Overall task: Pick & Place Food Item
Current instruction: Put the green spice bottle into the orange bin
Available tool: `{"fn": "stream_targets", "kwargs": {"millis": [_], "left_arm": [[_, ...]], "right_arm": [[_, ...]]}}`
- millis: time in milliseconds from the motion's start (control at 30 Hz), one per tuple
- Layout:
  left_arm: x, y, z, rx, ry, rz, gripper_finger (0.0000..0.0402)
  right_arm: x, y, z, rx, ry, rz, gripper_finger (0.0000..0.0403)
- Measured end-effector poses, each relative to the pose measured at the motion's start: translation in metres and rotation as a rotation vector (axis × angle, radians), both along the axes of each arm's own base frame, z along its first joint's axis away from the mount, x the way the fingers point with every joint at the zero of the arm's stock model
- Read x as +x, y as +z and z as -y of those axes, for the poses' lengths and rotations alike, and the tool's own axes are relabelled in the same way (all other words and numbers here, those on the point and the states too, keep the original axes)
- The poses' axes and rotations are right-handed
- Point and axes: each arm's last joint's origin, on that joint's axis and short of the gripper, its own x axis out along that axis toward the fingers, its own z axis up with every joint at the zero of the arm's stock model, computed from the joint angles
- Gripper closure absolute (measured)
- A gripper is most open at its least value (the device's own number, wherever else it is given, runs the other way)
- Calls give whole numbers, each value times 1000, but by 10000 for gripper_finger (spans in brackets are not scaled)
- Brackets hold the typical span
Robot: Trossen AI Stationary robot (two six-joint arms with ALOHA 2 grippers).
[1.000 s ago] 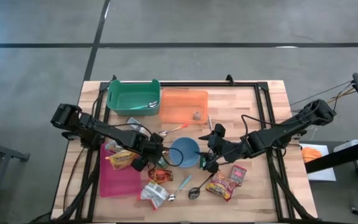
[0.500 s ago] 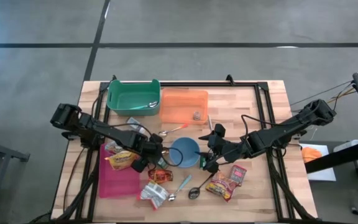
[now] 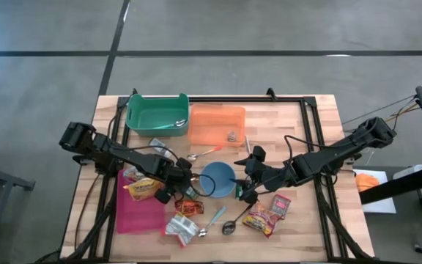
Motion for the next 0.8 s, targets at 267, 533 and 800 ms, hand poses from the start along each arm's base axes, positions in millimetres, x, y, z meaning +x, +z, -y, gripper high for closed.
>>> {"fn": "stream_targets", "kwargs": {"millis": [267, 533, 800], "left_arm": [[8, 20, 2, -14, 68, -1, 231], [13, 46, 2, -11, 212, -47, 231], [11, 67, 2, 2, 315, -55, 231]], "right_arm": [[0, 0, 0, 1, 0, -1, 110], [1, -1, 0, 14, -7, 3, 110], [13, -10, -5, 30, 37, 11, 110]]}}
